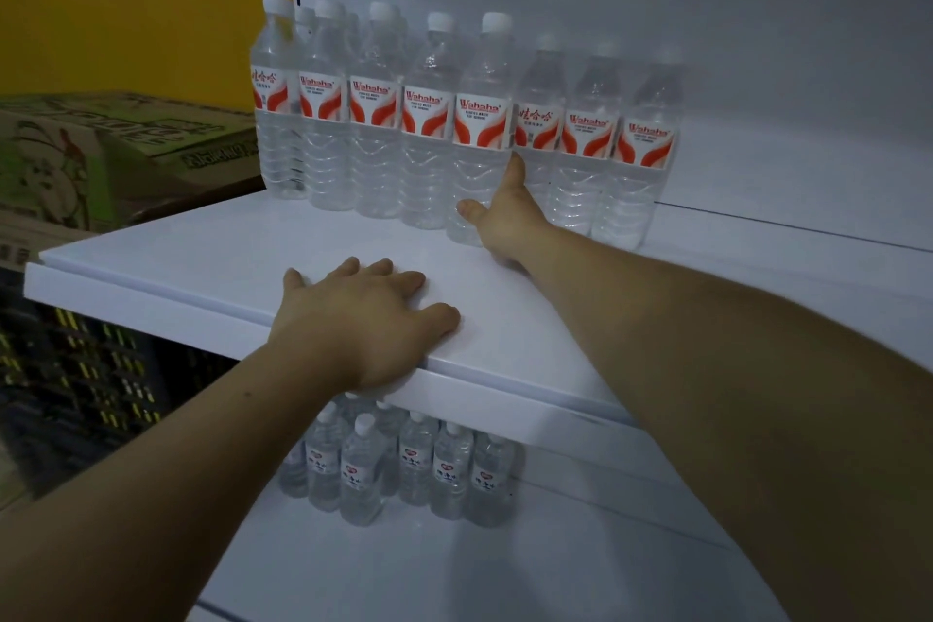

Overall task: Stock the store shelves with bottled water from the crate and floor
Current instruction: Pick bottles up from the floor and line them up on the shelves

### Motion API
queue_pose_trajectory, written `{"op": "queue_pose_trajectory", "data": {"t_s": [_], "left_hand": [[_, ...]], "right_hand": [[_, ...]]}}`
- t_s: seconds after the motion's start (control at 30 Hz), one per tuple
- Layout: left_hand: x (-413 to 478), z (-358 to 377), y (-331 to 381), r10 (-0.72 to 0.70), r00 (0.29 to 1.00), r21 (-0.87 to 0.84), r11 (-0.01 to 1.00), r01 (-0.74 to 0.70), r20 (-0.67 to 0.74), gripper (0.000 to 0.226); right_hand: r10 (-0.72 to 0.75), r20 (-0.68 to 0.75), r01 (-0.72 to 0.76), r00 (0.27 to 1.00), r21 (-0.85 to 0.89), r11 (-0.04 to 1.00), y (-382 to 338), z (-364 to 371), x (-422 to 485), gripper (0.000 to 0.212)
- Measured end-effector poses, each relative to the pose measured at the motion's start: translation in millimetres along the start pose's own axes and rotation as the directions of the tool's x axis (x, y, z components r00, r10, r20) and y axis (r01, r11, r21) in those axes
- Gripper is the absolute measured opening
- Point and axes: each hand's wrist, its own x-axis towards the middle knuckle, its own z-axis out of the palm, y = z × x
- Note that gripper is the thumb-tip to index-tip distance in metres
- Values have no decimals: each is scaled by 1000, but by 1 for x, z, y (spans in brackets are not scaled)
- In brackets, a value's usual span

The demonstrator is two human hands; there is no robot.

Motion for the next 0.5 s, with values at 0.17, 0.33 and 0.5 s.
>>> {"op": "queue_pose_trajectory", "data": {"t_s": [0.17, 0.33, 0.5], "left_hand": [[0, 1, -1, 11, 1000, 12, 1000, -11, -14, 65], [1, 3, -1, 9, 1000, 13, 1000, -9, -18, 67], [0, 3, -1, -1, 1000, -6, 1000, 1, -9, 83]], "right_hand": [[9, -29, -9, 1000, -4, 1000, 2, 4, 7, 86], [1, -72, -1, 997, 0, 1000, 2, 6, 14, 83], [-10, -141, -10, 990, -137, 991, 2, 12, 16, 79]]}}
